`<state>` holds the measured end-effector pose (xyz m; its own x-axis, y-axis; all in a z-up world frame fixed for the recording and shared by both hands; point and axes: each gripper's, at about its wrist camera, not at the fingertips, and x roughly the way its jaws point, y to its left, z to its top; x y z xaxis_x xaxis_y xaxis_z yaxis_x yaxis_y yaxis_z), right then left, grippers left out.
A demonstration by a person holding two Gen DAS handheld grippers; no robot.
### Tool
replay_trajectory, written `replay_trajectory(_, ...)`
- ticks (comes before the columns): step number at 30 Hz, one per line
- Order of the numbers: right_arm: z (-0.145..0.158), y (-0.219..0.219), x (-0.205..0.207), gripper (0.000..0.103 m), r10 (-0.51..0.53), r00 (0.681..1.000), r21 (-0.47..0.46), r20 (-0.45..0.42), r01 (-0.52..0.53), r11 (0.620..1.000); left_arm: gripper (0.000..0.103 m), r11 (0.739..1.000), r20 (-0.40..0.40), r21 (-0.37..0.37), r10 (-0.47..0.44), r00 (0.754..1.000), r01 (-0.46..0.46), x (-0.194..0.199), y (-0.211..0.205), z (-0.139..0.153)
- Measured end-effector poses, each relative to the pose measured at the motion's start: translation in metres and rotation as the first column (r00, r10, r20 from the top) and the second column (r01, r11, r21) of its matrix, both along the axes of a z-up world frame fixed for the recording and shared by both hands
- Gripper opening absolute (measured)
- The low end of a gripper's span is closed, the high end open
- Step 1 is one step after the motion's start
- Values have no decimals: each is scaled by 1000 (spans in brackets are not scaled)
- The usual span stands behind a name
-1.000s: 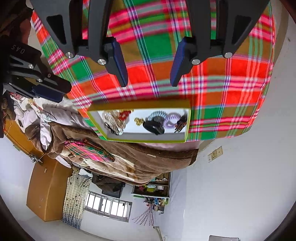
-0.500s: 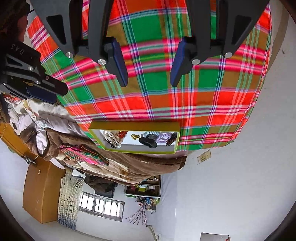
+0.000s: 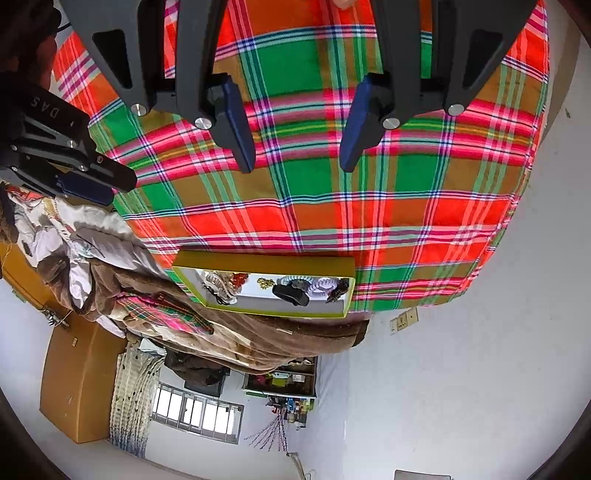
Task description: Organize jewelry
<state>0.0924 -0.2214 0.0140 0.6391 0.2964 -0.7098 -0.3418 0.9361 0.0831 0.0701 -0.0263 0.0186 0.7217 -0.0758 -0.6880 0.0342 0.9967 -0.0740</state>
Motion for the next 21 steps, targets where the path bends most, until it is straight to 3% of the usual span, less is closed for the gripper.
replay_trajectory(21,-2,4,2,44,14,1000,-10,-4,-14,1000,49,1000,-19,-8,10,1000,-10,7,-1,-5)
